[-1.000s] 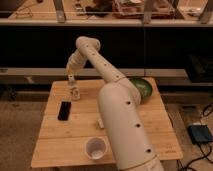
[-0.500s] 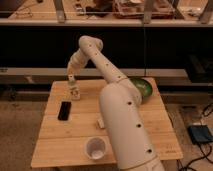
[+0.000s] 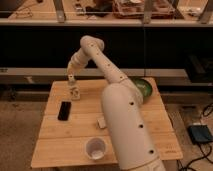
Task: Knock the bottle over
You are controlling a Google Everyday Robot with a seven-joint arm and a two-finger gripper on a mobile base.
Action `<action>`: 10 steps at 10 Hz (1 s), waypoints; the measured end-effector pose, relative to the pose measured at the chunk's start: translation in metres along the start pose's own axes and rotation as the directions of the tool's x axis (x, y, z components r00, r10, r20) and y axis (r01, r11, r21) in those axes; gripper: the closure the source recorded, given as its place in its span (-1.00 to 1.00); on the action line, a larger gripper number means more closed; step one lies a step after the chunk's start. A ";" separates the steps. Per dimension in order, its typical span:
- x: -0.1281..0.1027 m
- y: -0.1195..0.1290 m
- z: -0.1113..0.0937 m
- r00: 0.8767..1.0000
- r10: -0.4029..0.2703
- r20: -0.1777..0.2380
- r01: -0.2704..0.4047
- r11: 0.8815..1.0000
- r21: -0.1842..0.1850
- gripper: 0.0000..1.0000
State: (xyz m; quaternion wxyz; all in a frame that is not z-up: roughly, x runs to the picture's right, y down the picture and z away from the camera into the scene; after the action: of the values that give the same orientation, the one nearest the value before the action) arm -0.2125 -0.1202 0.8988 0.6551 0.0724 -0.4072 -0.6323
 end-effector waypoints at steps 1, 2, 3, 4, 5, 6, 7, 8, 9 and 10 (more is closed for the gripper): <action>-0.002 -0.001 -0.001 1.000 -0.003 0.004 0.003 1.000 0.006 0.94; -0.007 -0.001 -0.003 1.000 -0.005 0.014 0.005 1.000 0.011 0.94; -0.010 0.000 -0.005 1.000 -0.006 0.021 0.005 1.000 0.014 0.94; -0.017 0.003 -0.010 0.999 -0.004 0.033 0.003 1.000 0.021 0.94; -0.027 0.006 -0.017 0.999 -0.001 0.049 0.000 1.000 0.030 0.94; -0.043 0.010 -0.028 0.997 0.001 0.072 -0.004 0.999 0.043 0.94; -0.058 0.013 -0.038 0.996 0.001 0.091 -0.006 0.998 0.055 0.94; -0.080 0.017 -0.053 0.994 0.001 0.114 -0.010 0.997 0.075 0.94; -0.113 0.018 -0.080 0.991 0.005 0.134 -0.020 0.994 0.110 0.94; -0.136 0.017 -0.101 0.990 0.012 0.144 -0.031 0.990 0.134 0.94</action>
State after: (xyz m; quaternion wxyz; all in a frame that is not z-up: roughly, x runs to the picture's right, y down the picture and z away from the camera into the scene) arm -0.1187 -0.0390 0.7831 0.6245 0.0671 -0.4961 -0.5995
